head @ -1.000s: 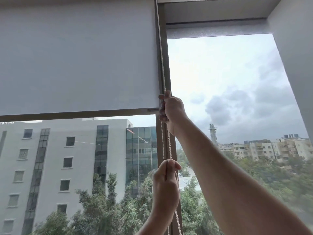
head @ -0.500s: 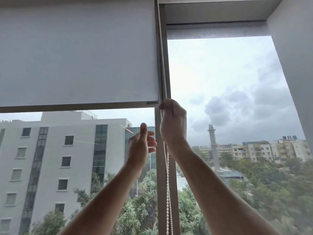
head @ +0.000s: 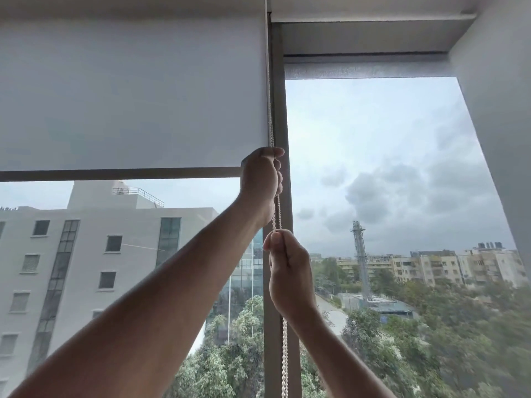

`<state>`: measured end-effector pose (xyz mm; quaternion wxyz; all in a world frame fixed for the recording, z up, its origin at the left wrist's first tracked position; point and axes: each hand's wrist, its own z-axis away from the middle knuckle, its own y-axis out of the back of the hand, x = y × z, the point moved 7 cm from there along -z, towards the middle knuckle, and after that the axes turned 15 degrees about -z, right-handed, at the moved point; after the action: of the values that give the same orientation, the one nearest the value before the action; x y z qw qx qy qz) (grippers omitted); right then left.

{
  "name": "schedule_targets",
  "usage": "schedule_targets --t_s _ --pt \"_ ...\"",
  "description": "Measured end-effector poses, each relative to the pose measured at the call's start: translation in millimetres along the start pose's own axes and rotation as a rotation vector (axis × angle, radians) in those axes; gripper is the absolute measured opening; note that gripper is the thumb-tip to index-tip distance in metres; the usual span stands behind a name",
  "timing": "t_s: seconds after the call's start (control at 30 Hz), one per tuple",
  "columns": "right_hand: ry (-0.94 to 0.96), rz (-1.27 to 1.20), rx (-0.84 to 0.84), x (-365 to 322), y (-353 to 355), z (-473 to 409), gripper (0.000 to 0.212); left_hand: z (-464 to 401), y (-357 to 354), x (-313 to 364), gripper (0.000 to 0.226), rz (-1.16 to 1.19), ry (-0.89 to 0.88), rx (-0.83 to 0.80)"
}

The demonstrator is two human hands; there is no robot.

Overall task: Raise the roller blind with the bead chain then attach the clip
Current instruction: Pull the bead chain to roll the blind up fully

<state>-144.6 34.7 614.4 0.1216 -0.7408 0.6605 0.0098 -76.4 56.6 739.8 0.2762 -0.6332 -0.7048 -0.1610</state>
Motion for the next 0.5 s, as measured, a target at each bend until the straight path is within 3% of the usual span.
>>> schedule_targets --t_s 0.2,0.33,0.5 --pt "-0.395 -0.334 -0.194 22.9 -5.9 6.7 0.048 20.0 6.5 0.1 0.03 -0.014 -0.095 -0.079" --pt "-0.444 -0.3 -0.181 22.9 -3.8 -17.2 0.053 42.0 6.3 -18.3 0.035 0.0 -0.095 -0.064" --pt "-0.536 -0.567 -0.051 19.3 1.2 -61.5 0.061 64.9 15.7 -40.9 0.034 -0.1 -0.144 -0.039"
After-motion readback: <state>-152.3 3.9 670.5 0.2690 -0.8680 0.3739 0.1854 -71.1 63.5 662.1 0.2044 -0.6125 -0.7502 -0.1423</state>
